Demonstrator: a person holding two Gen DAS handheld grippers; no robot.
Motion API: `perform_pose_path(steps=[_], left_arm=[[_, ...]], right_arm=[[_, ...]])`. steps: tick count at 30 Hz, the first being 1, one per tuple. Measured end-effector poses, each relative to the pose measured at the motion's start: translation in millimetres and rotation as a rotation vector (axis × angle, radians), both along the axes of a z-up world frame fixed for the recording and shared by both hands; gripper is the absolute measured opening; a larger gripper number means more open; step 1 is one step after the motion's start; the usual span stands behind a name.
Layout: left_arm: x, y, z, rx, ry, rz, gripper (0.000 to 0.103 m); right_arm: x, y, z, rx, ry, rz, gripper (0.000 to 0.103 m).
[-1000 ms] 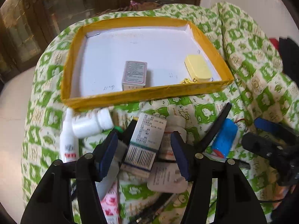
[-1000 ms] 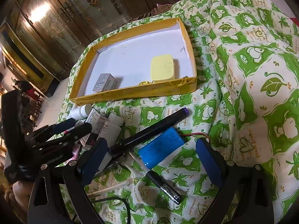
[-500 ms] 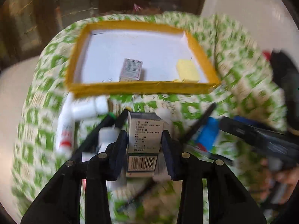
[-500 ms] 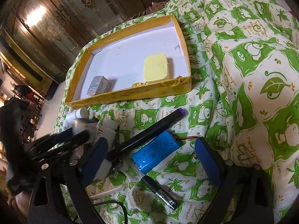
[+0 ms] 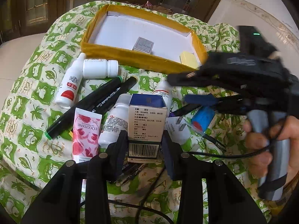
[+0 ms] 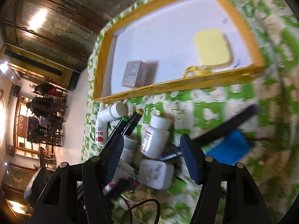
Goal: Organize rigid objects
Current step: 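Grasp the white pill bottle with right tool while left tool holds the box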
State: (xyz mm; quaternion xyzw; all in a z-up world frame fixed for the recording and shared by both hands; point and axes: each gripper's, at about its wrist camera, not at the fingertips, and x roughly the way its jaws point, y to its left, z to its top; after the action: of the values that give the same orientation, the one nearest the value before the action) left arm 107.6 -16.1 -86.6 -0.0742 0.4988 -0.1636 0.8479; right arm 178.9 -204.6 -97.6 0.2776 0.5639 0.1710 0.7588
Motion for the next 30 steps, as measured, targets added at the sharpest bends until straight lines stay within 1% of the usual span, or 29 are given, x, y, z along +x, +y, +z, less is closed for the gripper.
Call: perform_pose_path(steps=[1,2,3,5,8,9,11,14,15,18,25,30], left_arm=[[1,0,0,-0.003,0.001,0.001,0.034],[2,1,-1,-0.009,0.003,0.003,0.034],[3,2,-1,-0.016,0.004,0.006,0.034],[5,3,-2,-0.03,0.005,0.013,0.034],[5,2,-1,-0.027,-0.005,0.019,0.034],[4,3,0,-0.024,-0.016,0.02,0.034],[2,2,5,-0.015,-0.049,0.024,0.033],[-3,0,12,0.01,-0.098,0.024,0.033],[-5,-2,15,0.018,-0.117,0.021,0.033],[-8,-4,19,0.04,-0.149,0.011,0.033],[-12,-7,24,0.06,-0.18,0.0,0.033],[-15,-11,26,0.082,-0.196,-0.004,0.033]], right_arm=[[5,8,-8,-0.005,0.037,0.007,0.054],[8,12,-16,-0.007,0.066,0.005,0.053],[10,17,-23,0.002,0.086,0.003,0.05],[12,27,-31,0.002,0.085,0.012,0.046],[15,34,-39,-0.034,0.077,0.019,0.035],[14,34,-41,-0.035,0.077,0.018,0.033],[10,31,-39,-0.016,0.053,0.021,0.033],[1,30,-30,-0.039,0.006,0.035,0.033],[1,23,-26,-0.046,-0.011,0.042,0.033],[-9,17,-14,-0.055,-0.061,0.046,0.033],[-26,7,7,-0.113,-0.168,0.048,0.033],[-31,9,11,-0.154,-0.205,0.067,0.033]])
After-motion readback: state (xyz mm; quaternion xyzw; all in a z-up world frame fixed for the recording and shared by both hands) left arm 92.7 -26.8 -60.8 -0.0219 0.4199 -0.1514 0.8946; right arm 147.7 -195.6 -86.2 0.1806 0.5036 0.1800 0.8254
